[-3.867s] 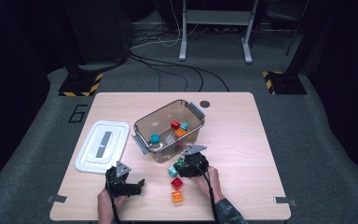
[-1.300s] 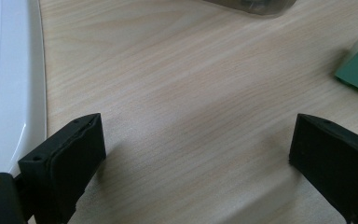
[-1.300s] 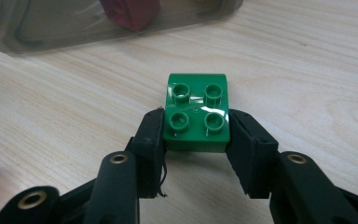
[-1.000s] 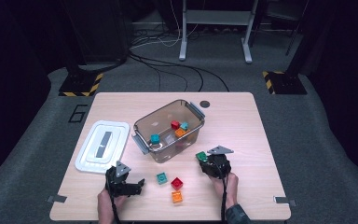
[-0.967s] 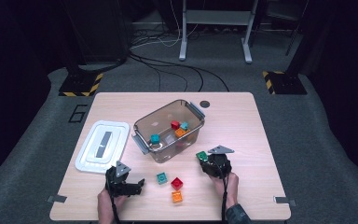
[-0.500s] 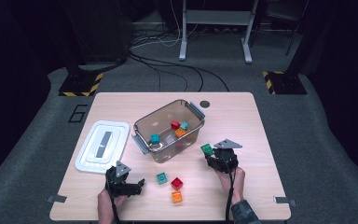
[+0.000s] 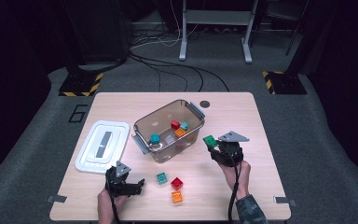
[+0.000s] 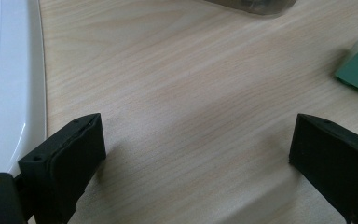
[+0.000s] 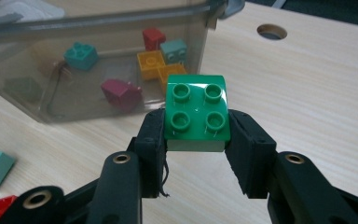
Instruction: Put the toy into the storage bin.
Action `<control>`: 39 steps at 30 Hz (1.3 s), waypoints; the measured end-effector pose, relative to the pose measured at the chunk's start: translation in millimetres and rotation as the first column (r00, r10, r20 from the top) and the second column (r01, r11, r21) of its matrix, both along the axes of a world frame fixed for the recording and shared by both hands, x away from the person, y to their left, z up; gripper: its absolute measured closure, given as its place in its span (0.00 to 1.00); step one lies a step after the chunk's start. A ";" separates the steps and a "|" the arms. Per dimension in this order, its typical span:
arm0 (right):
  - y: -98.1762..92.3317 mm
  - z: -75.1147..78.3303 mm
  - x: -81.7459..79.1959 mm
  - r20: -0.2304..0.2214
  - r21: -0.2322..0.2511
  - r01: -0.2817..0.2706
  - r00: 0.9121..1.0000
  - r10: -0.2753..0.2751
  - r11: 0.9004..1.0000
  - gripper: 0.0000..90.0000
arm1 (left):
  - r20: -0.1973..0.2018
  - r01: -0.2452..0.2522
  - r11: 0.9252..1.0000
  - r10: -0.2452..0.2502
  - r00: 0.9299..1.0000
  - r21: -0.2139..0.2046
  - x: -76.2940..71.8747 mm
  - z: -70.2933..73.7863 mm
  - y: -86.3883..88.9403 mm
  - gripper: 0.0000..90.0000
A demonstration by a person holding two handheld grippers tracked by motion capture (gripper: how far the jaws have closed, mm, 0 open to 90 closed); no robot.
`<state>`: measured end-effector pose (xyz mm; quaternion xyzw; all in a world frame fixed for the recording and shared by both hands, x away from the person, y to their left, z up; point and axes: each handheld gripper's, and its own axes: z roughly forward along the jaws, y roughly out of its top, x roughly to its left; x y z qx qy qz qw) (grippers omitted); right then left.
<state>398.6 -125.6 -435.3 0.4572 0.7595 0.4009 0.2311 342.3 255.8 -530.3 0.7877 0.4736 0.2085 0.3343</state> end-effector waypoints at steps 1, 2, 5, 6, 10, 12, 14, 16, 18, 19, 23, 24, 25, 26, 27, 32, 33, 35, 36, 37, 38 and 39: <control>-0.4 2.9 0.2 0.003 0.004 0.000 1.000 0.000 1.000 0.65 | 0.000 0.002 1.000 -0.002 1.000 0.002 0.0 0.1 0.1 0.03; -0.9 5.8 0.4 0.007 0.005 -0.002 1.000 0.002 1.000 0.65 | 0.000 0.002 1.000 -0.002 1.000 0.004 -0.1 0.1 0.1 0.03; -1.9 14.3 1.5 0.022 0.001 -0.003 1.000 0.003 1.000 0.65 | 0.000 -0.002 1.000 0.002 1.000 -0.004 0.0 -0.2 -0.1 0.03; -2.3 16.3 1.9 0.025 0.002 -0.004 1.000 0.004 1.000 0.65 | -0.001 -0.001 1.000 0.001 1.000 -0.003 0.1 -0.1 0.0 0.03; -3.0 27.0 4.2 0.042 0.005 -0.006 0.999 0.006 1.000 0.65 | 0.000 -0.004 1.000 0.004 1.000 -0.002 -0.1 -0.1 -0.2 0.03; -3.4 33.0 6.4 0.052 0.003 -0.008 0.999 0.007 1.000 0.65 | -0.001 -0.002 1.000 0.002 1.000 -0.004 0.2 -0.2 0.0 0.04; -3.1 37.6 7.8 0.060 0.003 -0.008 0.998 0.008 1.000 0.65 | 0.002 -0.003 1.000 0.003 1.000 0.001 -0.2 0.0 -0.2 0.03; -2.7 42.6 9.8 0.069 0.001 -0.011 0.998 0.011 1.000 0.65 | 0.000 -0.006 1.000 0.006 1.000 -0.004 -0.2 -0.1 -0.3 0.04; -2.3 47.3 12.3 0.078 -0.001 -0.011 0.997 0.012 1.000 0.65 | 0.000 -0.006 1.000 0.006 1.000 -0.005 -0.1 -0.2 -0.2 0.04; -2.0 50.0 13.7 0.083 -0.002 -0.010 0.997 0.010 1.000 0.65 | 0.000 -0.007 1.000 0.007 1.000 -0.003 -0.3 -0.1 -0.3 0.04; -0.7 57.6 21.0 0.096 -0.005 -0.013 0.995 0.013 1.000 0.65 | -0.002 -0.005 1.000 0.005 1.000 -0.002 0.1 -0.1 0.1 0.04; -0.2 59.7 22.7 0.098 -0.005 -0.014 0.995 0.015 1.000 0.65 | -0.001 -0.006 1.000 0.006 1.000 -0.005 -0.1 -0.2 -0.1 0.04; 0.3 61.3 24.0 0.101 -0.005 -0.014 0.995 0.015 1.000 0.65 | 0.001 -0.004 1.000 0.004 1.000 -0.002 -0.2 -0.1 -0.2 0.04; 1.2 63.8 26.1 0.104 -0.005 -0.015 0.994 0.016 1.000 0.65 | 0.001 -0.005 1.000 0.005 1.000 -0.002 -0.2 -0.1 -0.2 0.04; 1.9 65.6 28.3 0.108 -0.005 -0.016 0.994 0.017 1.000 0.65 | 0.000 -0.007 1.000 0.007 1.000 -0.004 -0.2 -0.2 -0.2 0.04; 8.5 73.6 38.9 0.116 -0.009 -0.032 0.993 0.033 0.999 0.65 | 0.000 -0.005 1.000 0.005 1.000 -0.002 -0.1 -0.1 -0.1 0.04; 10.9 75.5 41.9 0.118 -0.013 -0.035 0.992 0.036 0.999 0.65 | -0.001 -0.006 1.000 0.006 1.000 -0.005 -0.1 -0.2 -0.1 0.04; 15.0 78.4 47.1 0.120 -0.015 -0.045 0.992 0.046 0.999 0.65 | -0.001 -0.005 1.000 0.005 1.000 -0.004 0.1 -0.2 0.1 0.04; 17.1 79.8 49.7 0.122 -0.018 -0.049 0.991 0.051 0.999 0.65 | 0.000 -0.007 1.000 0.007 1.000 -0.004 -0.2 -0.1 -0.2 0.04; 19.5 81.1 52.4 0.124 -0.021 -0.056 0.991 0.059 0.998 0.65 | 0.001 -0.005 1.000 0.005 1.000 -0.002 -0.2 -0.1 -0.2 0.04; 21.9 82.1 55.0 0.126 -0.024 -0.059 0.990 0.061 0.998 0.65 | 0.001 -0.005 1.000 0.005 1.000 -0.002 -0.2 -0.1 -0.2 0.04; 23.8 82.7 57.2 0.125 -0.024 -0.062 0.990 0.065 0.998 0.65 | 0.000 -0.007 1.000 0.007 1.000 -0.006 -0.2 -0.2 -0.2 0.04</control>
